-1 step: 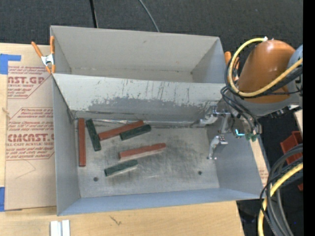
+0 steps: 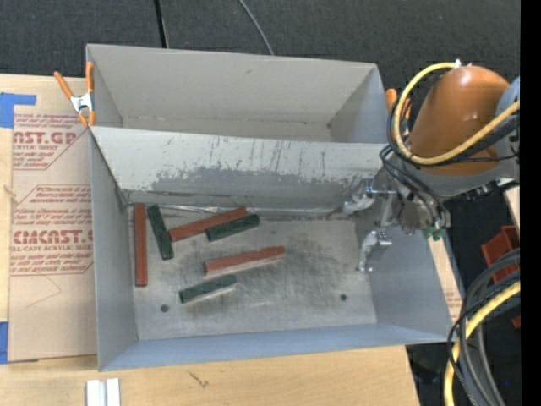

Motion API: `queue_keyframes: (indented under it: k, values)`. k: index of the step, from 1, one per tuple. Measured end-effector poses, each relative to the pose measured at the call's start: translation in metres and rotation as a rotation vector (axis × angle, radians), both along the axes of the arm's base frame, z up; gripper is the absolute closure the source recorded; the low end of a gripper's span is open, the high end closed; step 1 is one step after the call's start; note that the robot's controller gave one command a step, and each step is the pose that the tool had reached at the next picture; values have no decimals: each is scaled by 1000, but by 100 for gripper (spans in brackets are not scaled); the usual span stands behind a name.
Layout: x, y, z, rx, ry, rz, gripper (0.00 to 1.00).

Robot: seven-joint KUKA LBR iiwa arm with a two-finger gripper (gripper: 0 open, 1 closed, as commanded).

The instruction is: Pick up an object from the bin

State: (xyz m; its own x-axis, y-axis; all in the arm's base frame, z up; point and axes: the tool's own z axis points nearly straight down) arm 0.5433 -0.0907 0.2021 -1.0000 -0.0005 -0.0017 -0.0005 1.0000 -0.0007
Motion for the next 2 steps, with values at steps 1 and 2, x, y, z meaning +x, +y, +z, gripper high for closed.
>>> queue_keyframes:
  k: [1,2]
  values:
    - [14,38,-72,1,-5,-20,0]
    - [10,63,-85,2,8,65,0]
